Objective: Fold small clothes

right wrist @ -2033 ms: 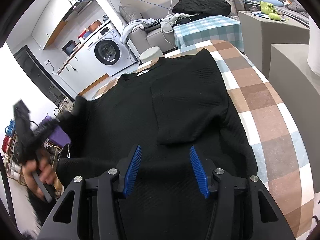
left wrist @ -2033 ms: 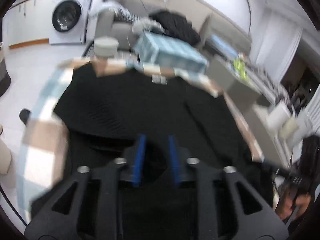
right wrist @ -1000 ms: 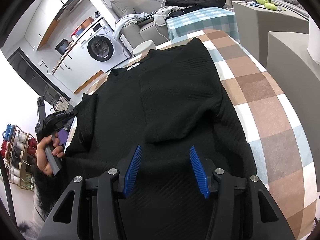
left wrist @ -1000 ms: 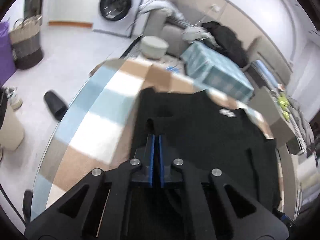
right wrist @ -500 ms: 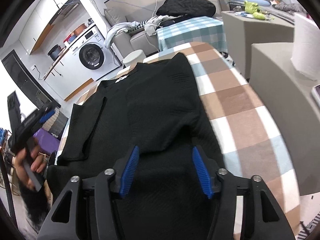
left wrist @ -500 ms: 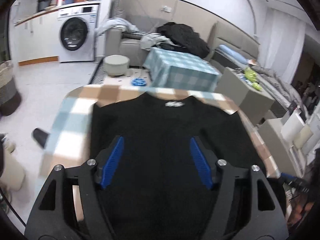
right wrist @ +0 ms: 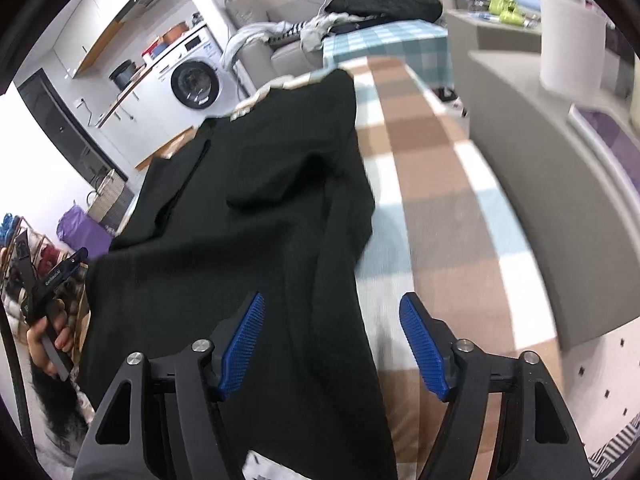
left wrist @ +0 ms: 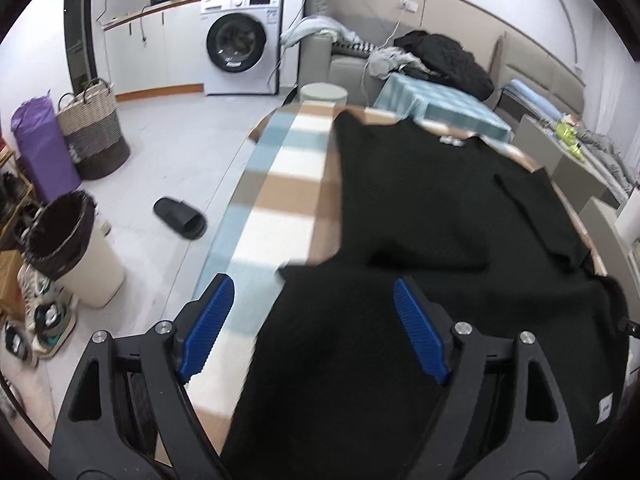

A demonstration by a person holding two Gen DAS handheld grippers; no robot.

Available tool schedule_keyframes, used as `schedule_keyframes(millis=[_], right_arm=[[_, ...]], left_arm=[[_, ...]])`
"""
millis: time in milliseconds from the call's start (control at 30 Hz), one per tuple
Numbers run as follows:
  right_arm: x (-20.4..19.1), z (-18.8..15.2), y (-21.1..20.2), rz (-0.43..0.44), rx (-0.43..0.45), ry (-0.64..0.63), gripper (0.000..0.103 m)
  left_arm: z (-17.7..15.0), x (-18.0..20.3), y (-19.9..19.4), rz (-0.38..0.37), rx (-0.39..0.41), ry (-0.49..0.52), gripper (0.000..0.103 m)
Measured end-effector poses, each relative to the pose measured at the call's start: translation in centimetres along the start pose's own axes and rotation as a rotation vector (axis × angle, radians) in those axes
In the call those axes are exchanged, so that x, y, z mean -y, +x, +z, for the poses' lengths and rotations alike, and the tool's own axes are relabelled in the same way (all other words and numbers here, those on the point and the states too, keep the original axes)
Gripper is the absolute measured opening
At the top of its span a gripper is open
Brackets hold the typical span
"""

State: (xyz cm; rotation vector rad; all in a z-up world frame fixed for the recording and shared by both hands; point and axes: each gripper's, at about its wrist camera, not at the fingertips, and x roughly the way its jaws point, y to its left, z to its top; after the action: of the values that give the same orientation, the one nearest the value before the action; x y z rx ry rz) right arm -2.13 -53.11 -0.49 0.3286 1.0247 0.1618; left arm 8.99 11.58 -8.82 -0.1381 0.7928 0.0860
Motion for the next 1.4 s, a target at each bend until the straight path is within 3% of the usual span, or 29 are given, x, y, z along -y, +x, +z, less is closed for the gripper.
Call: schedule_keyframes(millis=[33,67,100,167,233,333,500,667,767,833,867,900,933,967,1000,1233,1400], right_arm=[[0.0,0.0,0.6,0.015,-0.014,-0.002,0.052],[0.0,0.1,1.1,0.025,-0.02,-0.006,0.04],[-0.1,0.3,1.7,0.03,-0.018,-0.016,0.021],[-0.1,1.4,2.2,0.039,0.018,-0.038,0.006],[0.5,3.0,1.8,0.002,0.089,-0.013,0.005],[1.3,4.8,1.6,0.015,0.109,0.027,0.008],[1.7,3.5,1.0,0.082,0.057,-0.027,0.043],[2.4,0.9,0.8,0.093,0.016,-0.075,0.043],[2.5,0.2,1.2,0.088,0.005,-0.087,0.043],[2.3,0.1,1.5,0.089,0.013,-0.104,0.042],[2.0,0.1,1.6,0.089,0.016,-0.113,0.038],[1.8,0.1,1.6,0.1,0.021,-0.125,0.027],[1.4,0.1,1.4,0.114,0.037,-0.143,0.021],[1.0,0.0,0.9,0.126,0.064,-0.164,0.011],[0.7,-0.1,0.4,0.138,0.09,-0.184,0.006],[0.6,-0.6,-4.1,0.223,0.255,-0.161,0.005],[0.6,-1.4,-5.7,0.262,0.293,-0.163,0.005]], left_arm=[[-0.4,-0.3,0.0,0.003,-0.009,0.001,0.08],[-1.0,-0.7,-0.1,0.011,-0.019,0.0,0.08],[-1.5,-1.1,-0.1,0.018,-0.027,-0.003,0.08],[-2.3,-1.8,-0.3,0.029,-0.038,-0.013,0.08],[-2.9,-2.4,-0.5,0.036,-0.051,-0.031,0.08],[-3.8,-3.0,-0.4,0.04,-0.076,-0.045,0.08],[-5.1,-3.1,0.2,0.041,-0.12,-0.043,0.08],[-5.5,-2.5,0.7,0.028,-0.148,-0.033,0.08],[-5.4,-2.0,1.0,0.015,-0.161,-0.013,0.066],[-5.4,-1.6,1.1,0.0,-0.169,0.0,0.049],[-5.4,-1.4,1.1,-0.002,-0.168,0.006,0.033],[-5.4,-1.2,1.0,-0.007,-0.162,0.017,0.01],[-5.4,-1.0,0.8,-0.02,-0.161,0.025,0.005],[-5.4,-0.9,0.5,-0.024,-0.151,0.028,0.004],[-5.3,-0.9,0.1,-0.029,-0.132,0.031,0.003],[-5.1,-0.6,-4.8,-0.066,-0.015,0.022,0.003],[-4.8,-0.8,-7.9,-0.094,0.043,-0.001,0.002]])
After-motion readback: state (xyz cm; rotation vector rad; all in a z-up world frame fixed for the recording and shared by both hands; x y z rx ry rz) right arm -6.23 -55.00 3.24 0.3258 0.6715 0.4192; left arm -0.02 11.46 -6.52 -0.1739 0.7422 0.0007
